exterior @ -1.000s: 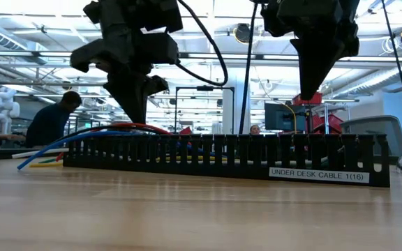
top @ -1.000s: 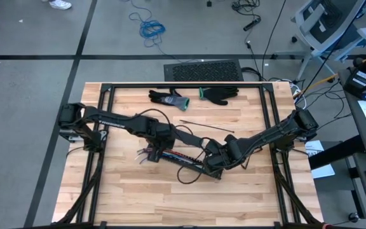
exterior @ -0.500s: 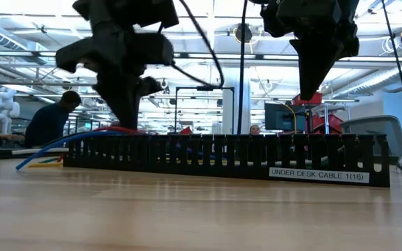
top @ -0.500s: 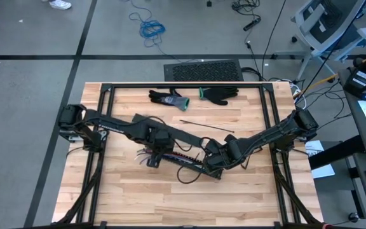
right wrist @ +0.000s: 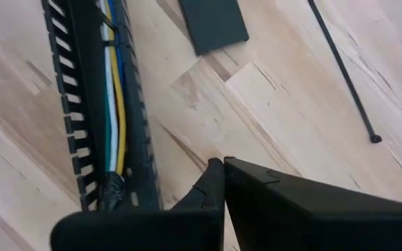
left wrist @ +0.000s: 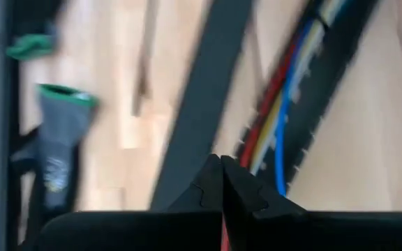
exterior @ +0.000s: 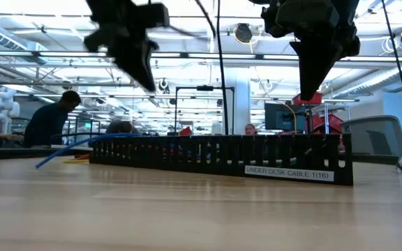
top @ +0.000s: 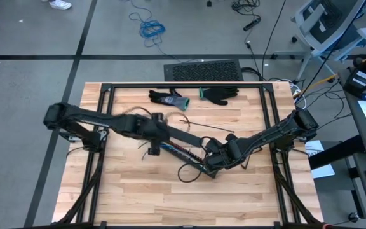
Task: Ziptie cables
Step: Adjust the cable wire
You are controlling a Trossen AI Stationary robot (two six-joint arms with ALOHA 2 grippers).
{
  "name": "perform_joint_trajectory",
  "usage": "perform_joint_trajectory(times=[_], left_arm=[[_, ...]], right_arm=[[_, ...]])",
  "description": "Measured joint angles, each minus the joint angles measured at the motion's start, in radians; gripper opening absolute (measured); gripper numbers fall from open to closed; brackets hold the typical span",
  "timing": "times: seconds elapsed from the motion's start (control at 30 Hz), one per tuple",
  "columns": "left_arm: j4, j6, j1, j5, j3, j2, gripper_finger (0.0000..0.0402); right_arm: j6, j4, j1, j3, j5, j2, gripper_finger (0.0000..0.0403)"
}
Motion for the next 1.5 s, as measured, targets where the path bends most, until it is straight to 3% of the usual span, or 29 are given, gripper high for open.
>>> perform_joint_trajectory(times=[0.13, 0.23, 0.43, 0.63, 0.73, 0.87, 1.1, 1.37, 1.5], left_arm=[[-0.042, -0.196, -0.002, 0.06, 0.003, -0.102, 0.0], [-0.041, -0.431, -0.043, 0.083, -0.09, -0.132, 0.0], [0.28, -0.963, -0.228, -0.031, -0.348, -0.122, 0.0], [0.315, -1.294, -0.341, -0.357, -0.372, -0.072, 0.0], [0.313, -1.471, -0.365, -0.374, -0.375, 0.022, 0.0], [0.321, -1.689, -0.42, -0.315, -0.369, 0.102, 0.0], [0.313, -1.915, -0.458, -0.344, -0.358, 0.15, 0.0], [0.314, -2.099, -0.387, -0.367, -0.355, 0.27, 0.0], [0.245, -2.173, -0.361, -0.447, -0.359, 0.272, 0.0]], right_arm=[[0.003, -0.002, 0.0, 0.0, 0.001, 0.0, 0.0], [0.004, -0.003, 0.0, 0.0, 0.002, 0.0, 0.0], [0.076, -0.03, 0.0, 0.0, 0.053, 0.0, 0.0], [0.077, -0.039, 0.0, 0.0, 0.057, 0.0, 0.0], [0.069, -0.052, 0.0, 0.0, 0.071, 0.0, 0.0], [0.061, -0.063, 0.0, 0.0, 0.085, -0.001, 0.0], [0.027, -0.064, 0.0, 0.0, 0.112, -0.003, 0.0], [0.0, -0.035, 0.0, 0.0, 0.111, -0.003, 0.0], [0.0, -0.015, 0.0, 0.0, 0.104, -0.004, 0.0]])
